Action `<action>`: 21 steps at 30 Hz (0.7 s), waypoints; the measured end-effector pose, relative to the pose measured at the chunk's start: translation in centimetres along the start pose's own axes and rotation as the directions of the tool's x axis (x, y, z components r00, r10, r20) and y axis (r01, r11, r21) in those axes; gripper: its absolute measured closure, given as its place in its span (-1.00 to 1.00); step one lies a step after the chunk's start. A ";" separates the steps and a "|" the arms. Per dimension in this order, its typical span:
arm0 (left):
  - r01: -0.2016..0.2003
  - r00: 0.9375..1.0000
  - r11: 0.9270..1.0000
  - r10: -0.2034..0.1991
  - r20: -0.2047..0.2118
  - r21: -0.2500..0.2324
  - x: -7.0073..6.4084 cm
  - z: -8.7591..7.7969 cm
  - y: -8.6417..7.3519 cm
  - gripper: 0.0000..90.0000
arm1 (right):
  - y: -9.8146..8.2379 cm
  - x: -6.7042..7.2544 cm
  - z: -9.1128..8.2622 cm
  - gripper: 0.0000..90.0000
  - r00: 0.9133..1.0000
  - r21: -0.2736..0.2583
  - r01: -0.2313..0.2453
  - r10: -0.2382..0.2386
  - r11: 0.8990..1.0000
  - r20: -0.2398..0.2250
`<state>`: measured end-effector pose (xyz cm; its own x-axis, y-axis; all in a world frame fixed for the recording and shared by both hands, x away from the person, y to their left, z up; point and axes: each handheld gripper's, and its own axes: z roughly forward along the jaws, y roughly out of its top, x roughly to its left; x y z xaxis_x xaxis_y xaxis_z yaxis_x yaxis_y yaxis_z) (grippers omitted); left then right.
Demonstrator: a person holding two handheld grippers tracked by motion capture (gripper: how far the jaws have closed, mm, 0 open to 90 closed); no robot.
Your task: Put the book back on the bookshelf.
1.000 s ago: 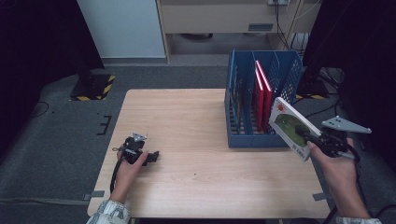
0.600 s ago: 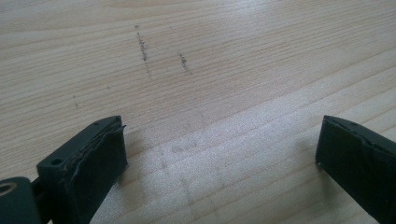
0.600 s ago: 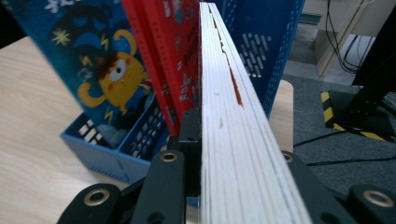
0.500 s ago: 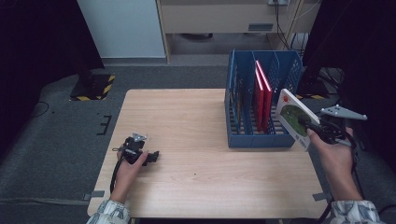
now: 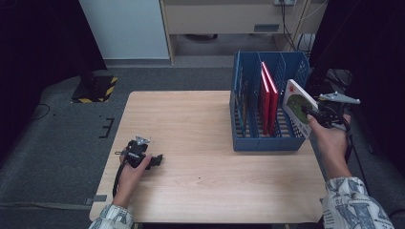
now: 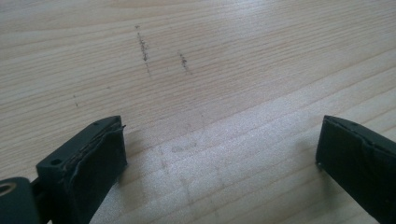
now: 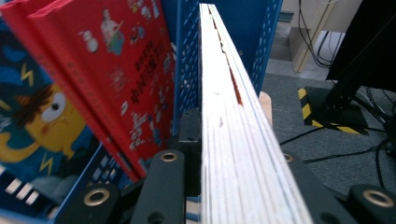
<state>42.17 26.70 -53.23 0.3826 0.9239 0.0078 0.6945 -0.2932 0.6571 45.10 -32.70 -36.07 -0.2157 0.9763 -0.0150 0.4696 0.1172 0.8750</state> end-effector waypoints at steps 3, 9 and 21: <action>0.000 1.000 1.000 0.000 0.000 0.000 0.0 0.0 0.0 -0.98 | 0.3 -0.2 0.7 0.68 1.000 -0.001 -0.010 0.010 1.000 0.015; 0.000 1.000 1.000 0.000 -0.001 -0.001 0.0 0.0 0.0 -0.98 | 0.2 -0.5 2.1 0.68 0.999 0.007 -0.017 0.017 1.000 0.034; 0.008 1.000 1.000 -0.009 -0.006 -0.017 0.0 0.1 -0.2 -1.00 | 0.4 -0.8 4.3 0.68 0.999 0.001 -0.026 0.026 1.000 0.031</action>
<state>42.09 26.71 -53.41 0.3731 0.9278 0.0066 0.6871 -0.2811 0.6700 49.14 -32.64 -37.80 -0.1769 0.9842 -0.0071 0.4756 0.0918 0.8749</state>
